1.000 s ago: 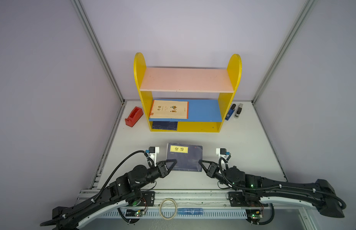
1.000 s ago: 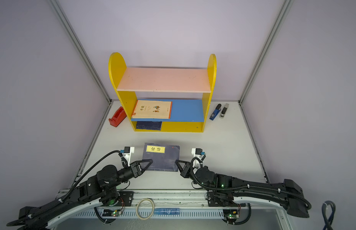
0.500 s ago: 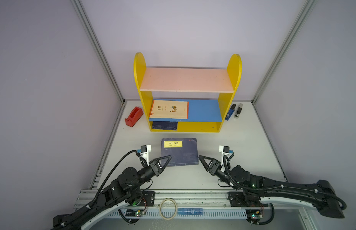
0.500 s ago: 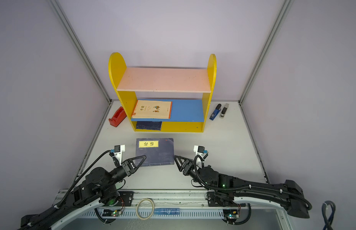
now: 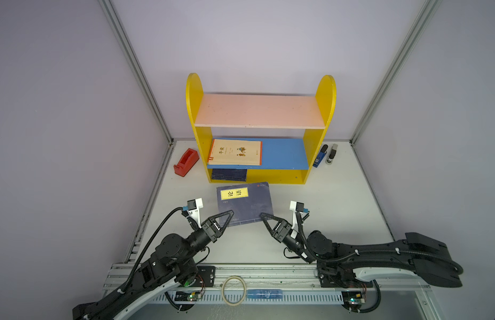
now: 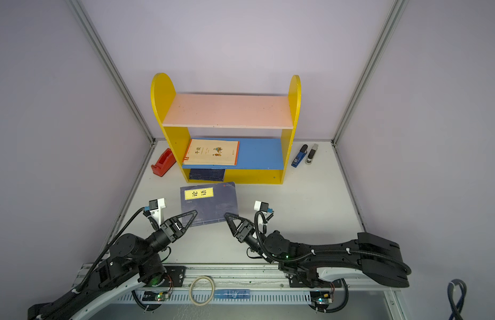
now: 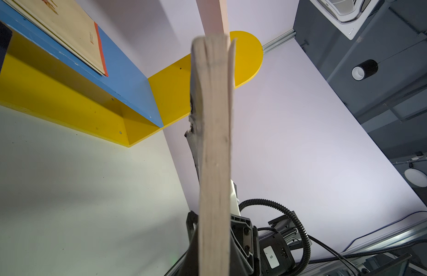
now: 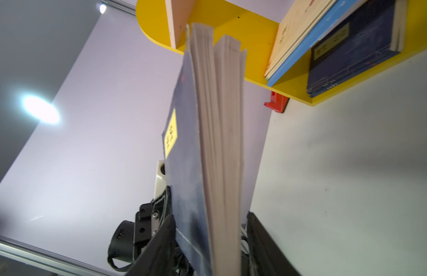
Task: Stacking books/files
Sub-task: Place the book on the bookshelf.
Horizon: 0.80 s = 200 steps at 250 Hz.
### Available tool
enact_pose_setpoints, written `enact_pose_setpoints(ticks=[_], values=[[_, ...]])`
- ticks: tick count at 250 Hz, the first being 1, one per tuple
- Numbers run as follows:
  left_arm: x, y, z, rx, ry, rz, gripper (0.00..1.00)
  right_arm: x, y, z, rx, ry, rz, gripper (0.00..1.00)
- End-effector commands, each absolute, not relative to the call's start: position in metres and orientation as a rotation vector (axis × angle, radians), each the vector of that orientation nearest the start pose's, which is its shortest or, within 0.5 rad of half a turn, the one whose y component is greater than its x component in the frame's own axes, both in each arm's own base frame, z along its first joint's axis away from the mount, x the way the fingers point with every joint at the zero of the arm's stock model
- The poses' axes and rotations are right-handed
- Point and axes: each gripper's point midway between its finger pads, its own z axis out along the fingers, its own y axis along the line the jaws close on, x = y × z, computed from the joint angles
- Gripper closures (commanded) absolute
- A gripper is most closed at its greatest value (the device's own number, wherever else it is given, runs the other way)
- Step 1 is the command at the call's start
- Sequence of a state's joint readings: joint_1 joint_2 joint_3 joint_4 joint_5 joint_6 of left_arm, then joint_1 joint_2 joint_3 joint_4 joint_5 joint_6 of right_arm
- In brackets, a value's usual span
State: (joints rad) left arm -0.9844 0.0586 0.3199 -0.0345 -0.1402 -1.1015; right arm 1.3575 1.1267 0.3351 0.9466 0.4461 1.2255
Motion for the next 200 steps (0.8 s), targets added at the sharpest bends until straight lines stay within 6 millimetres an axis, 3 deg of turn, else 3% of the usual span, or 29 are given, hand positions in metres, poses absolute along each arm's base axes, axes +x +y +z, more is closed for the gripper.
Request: enact_pose_setpoints(ticks=[1, 45, 107, 200], values=[[0.139, -0.157, 0.320, -0.258, 1.455, -1.653, 1.00, 0.146, 0.318, 0.286, 0.378, 1.524, 1.845, 0.60], [0.144, -0.153, 0.315, -0.292, 1.463, -1.623, 1.00, 0.145, 0.323, 0.279, 0.412, 1.530, 1.855, 0.64], [0.143, -0.147, 0.314, -0.301, 1.467, -1.605, 1.00, 0.149, 0.314, 0.269, 0.457, 1.515, 1.849, 0.64], [0.141, -0.148, 0.316, -0.297, 1.466, -1.629, 1.00, 0.152, 0.305, 0.271, 0.478, 1.495, 1.819, 0.71]])
